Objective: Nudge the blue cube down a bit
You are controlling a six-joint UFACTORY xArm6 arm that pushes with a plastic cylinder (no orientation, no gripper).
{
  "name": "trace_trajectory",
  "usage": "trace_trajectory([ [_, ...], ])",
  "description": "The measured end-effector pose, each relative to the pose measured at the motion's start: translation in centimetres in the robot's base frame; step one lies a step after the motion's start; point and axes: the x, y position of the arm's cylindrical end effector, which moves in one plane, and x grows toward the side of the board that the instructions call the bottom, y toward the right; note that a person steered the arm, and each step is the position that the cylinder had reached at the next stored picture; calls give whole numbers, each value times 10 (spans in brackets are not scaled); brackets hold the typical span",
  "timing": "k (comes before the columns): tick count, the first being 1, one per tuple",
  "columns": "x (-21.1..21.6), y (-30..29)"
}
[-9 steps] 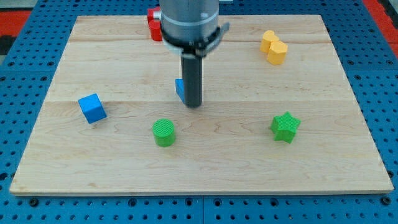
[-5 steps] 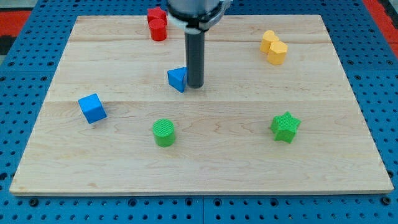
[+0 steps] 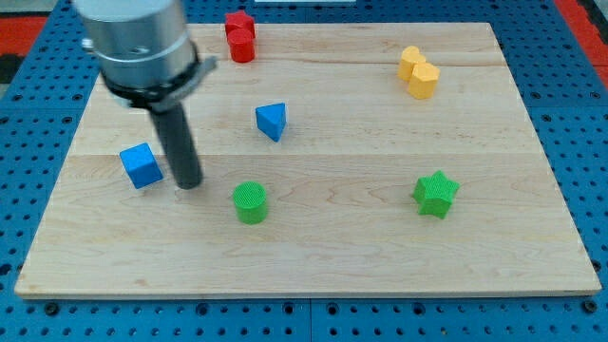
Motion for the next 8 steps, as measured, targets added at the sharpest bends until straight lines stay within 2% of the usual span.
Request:
trace_trajectory([
  [1, -45, -30],
  [3, -88, -53],
  [4, -72, -114],
  [5, -72, -116],
  [6, -30, -119],
  [7, -18, -119],
  [8, 17, -108],
])
